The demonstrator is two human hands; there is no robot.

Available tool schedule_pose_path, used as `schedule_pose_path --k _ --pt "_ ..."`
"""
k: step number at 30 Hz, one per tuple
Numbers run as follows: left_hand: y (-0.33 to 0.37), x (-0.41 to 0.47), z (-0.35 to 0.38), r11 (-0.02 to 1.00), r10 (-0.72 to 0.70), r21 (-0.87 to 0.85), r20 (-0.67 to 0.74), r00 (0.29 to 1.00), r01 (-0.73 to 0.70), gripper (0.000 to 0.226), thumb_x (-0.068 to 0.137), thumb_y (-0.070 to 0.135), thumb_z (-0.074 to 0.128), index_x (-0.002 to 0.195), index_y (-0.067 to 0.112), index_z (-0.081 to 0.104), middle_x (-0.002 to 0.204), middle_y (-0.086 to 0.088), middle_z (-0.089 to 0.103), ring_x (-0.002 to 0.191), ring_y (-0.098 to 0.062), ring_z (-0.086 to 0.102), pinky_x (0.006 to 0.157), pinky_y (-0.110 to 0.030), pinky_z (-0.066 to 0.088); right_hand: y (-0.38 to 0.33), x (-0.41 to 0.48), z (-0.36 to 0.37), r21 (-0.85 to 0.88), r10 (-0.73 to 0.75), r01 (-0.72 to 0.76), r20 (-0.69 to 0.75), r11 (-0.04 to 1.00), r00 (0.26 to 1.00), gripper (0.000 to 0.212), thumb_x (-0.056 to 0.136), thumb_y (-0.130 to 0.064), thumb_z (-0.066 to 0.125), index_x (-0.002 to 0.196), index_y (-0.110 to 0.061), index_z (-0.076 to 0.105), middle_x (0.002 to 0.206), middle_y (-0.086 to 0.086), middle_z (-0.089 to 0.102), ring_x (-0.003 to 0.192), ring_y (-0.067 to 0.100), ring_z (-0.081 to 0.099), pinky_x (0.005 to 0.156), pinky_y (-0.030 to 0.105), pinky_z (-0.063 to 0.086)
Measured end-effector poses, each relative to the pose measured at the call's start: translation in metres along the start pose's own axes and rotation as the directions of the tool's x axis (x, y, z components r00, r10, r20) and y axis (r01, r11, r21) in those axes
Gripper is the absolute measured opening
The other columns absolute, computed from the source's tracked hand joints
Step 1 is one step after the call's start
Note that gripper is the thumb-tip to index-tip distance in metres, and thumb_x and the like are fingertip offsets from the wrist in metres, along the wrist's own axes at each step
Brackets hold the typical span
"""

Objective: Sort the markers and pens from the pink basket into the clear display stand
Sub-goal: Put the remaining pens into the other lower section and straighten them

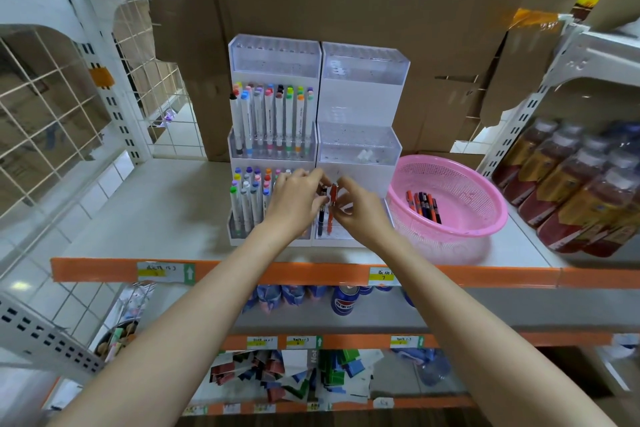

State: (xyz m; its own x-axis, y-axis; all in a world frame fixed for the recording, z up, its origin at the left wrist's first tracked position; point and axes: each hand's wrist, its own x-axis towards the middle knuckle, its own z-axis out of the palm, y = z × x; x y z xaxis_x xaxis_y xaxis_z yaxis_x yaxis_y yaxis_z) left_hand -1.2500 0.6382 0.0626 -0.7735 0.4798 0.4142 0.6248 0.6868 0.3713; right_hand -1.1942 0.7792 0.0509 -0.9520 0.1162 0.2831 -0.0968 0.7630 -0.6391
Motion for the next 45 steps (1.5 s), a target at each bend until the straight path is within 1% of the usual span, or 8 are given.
schedule_pose_path --k 3,10,15,19,29,33,39,45 --pt "-0.001 0.000 0.000 1.000 0.003 -0.013 -0.004 1.000 -0.003 0.025 0.088 0.029 0.064 0.112 0.022 0.057 0.106 -0.003 0.063 0.107 -0.023 0.054 0.095 -0.033 0.028 0.001 -0.001 0.000 -0.023 0.009 -0.008 0.027 1.000 1.000 0.029 0.086 -0.007 0.064 0.112 -0.008 0.052 0.095 0.011 0.070 0.087 0.025 0.066 0.080 0.044 0.055" --pt "-0.003 -0.001 0.003 0.999 -0.016 -0.029 0.008 1.000 0.017 0.027 0.088 0.032 0.064 0.112 0.024 0.056 0.107 0.000 0.063 0.109 -0.024 0.053 0.095 -0.032 0.026 0.004 -0.001 0.002 -0.047 0.023 -0.022 0.025 0.999 0.999 0.028 0.087 -0.011 0.065 0.112 -0.010 0.052 0.099 0.008 0.070 0.092 0.025 0.066 0.081 0.042 0.054" --pt "-0.002 -0.002 0.003 0.999 -0.018 -0.030 0.030 0.999 0.019 0.028 0.088 0.030 0.065 0.114 0.026 0.055 0.110 -0.001 0.061 0.110 -0.025 0.050 0.094 -0.032 0.025 0.007 0.004 0.005 -0.060 0.018 -0.015 0.044 0.998 0.999 0.028 0.085 -0.010 0.064 0.111 -0.009 0.055 0.098 0.008 0.070 0.091 0.026 0.066 0.081 0.046 0.052" --pt "-0.003 -0.002 0.003 0.999 -0.026 -0.040 0.039 0.999 0.028 0.028 0.088 0.030 0.065 0.114 0.027 0.055 0.111 -0.001 0.060 0.111 -0.026 0.049 0.095 -0.033 0.025 0.008 0.006 0.005 -0.067 0.025 -0.021 0.053 0.998 0.998 0.024 0.084 -0.010 0.064 0.107 -0.009 0.056 0.096 0.008 0.070 0.090 0.025 0.066 0.079 0.045 0.053" --pt "-0.003 0.001 0.005 1.000 -0.025 -0.007 0.046 0.999 0.026 0.027 0.087 0.034 0.065 0.111 0.026 0.054 0.109 0.001 0.063 0.109 -0.026 0.050 0.091 -0.033 0.027 0.006 0.007 0.006 -0.057 0.032 -0.027 0.076 0.998 0.997 0.018 0.086 -0.008 0.061 0.104 -0.010 0.062 0.095 0.008 0.069 0.089 0.024 0.064 0.081 0.044 0.053" --pt "0.000 0.002 0.005 0.998 -0.052 0.026 0.032 0.998 0.051 0.028 0.086 0.036 0.066 0.107 0.021 0.055 0.108 -0.003 0.062 0.105 -0.027 0.050 0.092 -0.034 0.029 0.003 0.006 0.005 -0.057 0.038 -0.033 0.083 0.998 0.996 0.010 0.085 -0.007 0.060 0.094 -0.013 0.059 0.094 0.008 0.068 0.088 0.023 0.065 0.080 0.044 0.053" --pt "0.007 -0.002 0.002 0.998 -0.043 0.047 0.046 0.998 0.041 0.034 0.093 0.026 0.057 0.126 0.022 0.048 0.120 -0.003 0.059 0.114 -0.026 0.045 0.098 -0.034 0.023 0.002 0.003 0.005 -0.059 0.058 -0.054 0.080 0.997 0.995 0.018 0.084 -0.006 0.060 0.101 -0.010 0.061 0.099 0.007 0.069 0.092 0.022 0.065 0.082 0.045 0.053" --pt "0.002 0.000 0.003 0.998 -0.044 0.039 0.117 0.992 0.040 0.024 0.091 0.023 0.057 0.114 0.021 0.052 0.115 -0.004 0.058 0.112 -0.027 0.046 0.099 -0.037 0.023 0.003 0.002 0.004 -0.078 0.069 -0.064 0.067 0.995 0.995 0.017 0.082 -0.006 0.060 0.099 -0.009 0.063 0.096 0.007 0.070 0.090 0.022 0.066 0.081 0.045 0.053"
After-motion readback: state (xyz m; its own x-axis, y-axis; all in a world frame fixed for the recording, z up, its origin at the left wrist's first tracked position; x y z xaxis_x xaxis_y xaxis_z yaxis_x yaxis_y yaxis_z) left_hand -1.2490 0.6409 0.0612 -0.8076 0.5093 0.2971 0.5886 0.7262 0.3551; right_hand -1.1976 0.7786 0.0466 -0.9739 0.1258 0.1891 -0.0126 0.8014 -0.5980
